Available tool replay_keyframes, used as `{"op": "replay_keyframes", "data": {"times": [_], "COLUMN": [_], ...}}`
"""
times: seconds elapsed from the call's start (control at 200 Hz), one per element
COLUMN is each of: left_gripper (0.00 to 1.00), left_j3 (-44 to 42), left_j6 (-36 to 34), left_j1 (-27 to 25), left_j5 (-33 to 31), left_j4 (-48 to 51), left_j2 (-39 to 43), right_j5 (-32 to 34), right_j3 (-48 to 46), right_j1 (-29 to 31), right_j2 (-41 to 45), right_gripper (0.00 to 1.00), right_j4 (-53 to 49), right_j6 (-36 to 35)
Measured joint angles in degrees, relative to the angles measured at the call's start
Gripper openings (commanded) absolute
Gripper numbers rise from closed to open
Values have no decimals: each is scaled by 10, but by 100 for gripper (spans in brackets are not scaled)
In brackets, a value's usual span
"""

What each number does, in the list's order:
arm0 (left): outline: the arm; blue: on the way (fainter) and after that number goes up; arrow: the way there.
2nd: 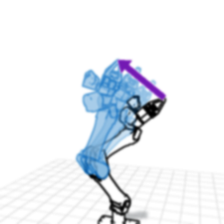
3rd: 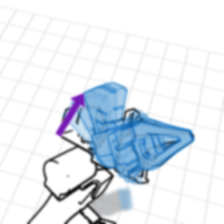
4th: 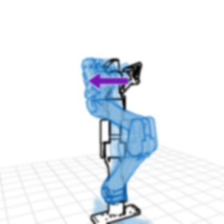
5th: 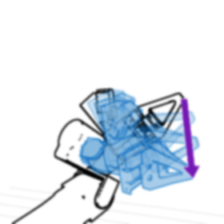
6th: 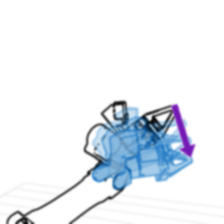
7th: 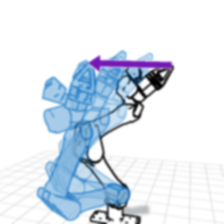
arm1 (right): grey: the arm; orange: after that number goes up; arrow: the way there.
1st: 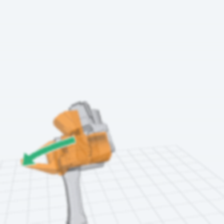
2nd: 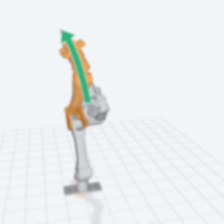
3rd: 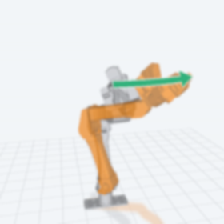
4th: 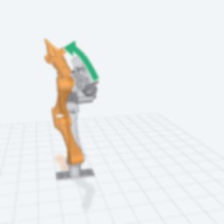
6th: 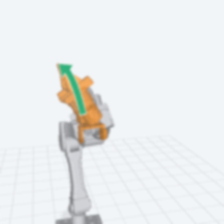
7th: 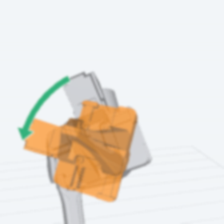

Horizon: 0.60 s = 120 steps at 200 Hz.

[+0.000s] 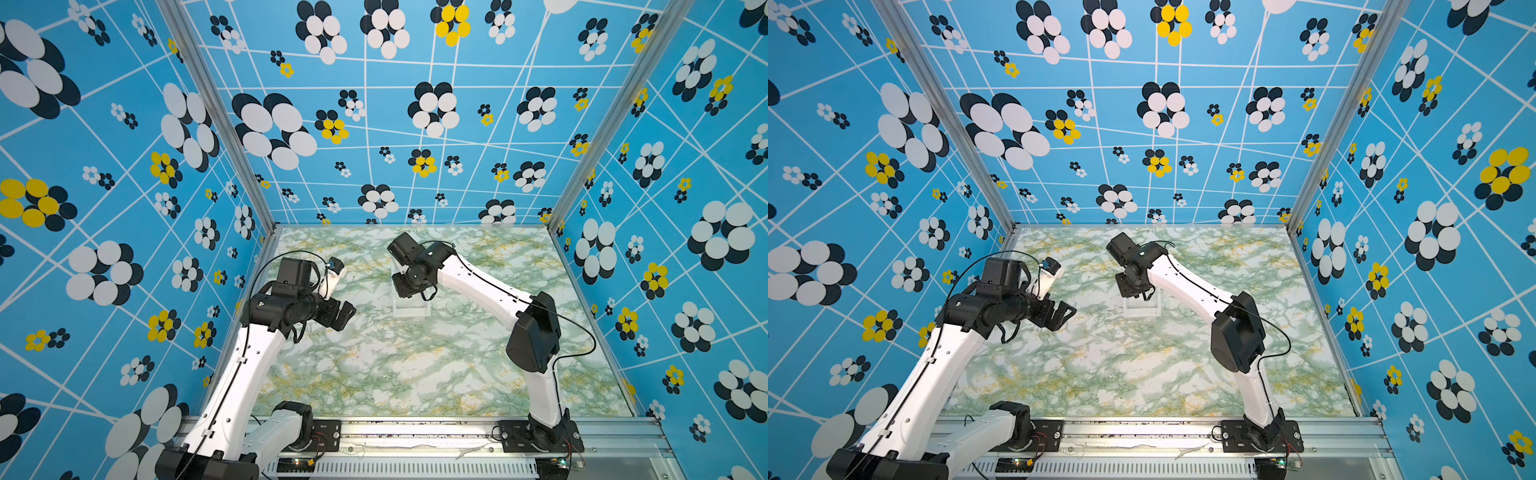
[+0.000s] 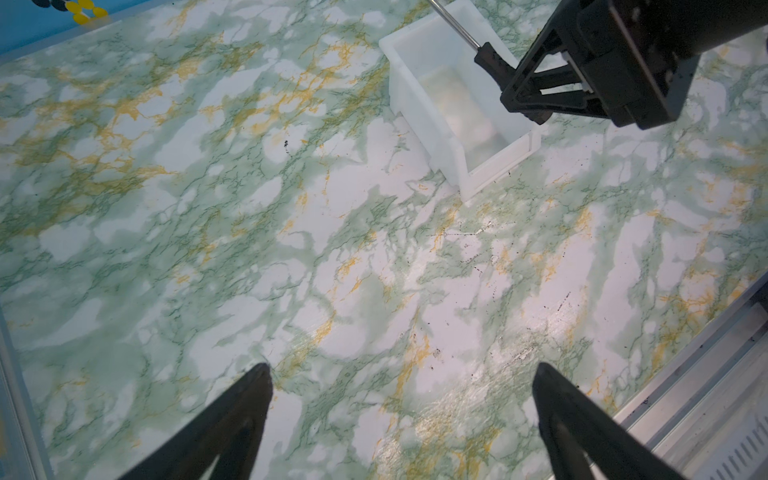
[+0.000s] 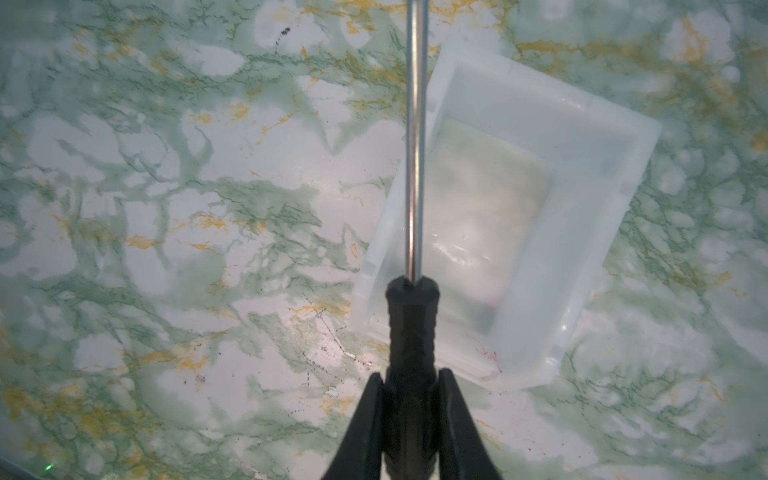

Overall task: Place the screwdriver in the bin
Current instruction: 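Carry the screwdriver with the right gripper over the white bin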

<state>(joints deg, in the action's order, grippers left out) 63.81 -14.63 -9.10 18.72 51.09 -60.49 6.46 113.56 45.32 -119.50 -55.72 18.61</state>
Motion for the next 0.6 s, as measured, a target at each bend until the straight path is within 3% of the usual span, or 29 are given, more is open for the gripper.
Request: {"op": "replay_keyframes", "data": {"times": [0.6], "left_gripper": [99], "left_j3": [0], "left_j6": [2], "left_j1": [21], "left_j5": [39], "left_j4": [0], "left_j2": [0], "right_j5": [-4], "right_j3": [24], "right_j1": [-25], "right_j2": [-54], "right_gripper": [13], "right_j4": [-35], "right_j6": [-32]}}
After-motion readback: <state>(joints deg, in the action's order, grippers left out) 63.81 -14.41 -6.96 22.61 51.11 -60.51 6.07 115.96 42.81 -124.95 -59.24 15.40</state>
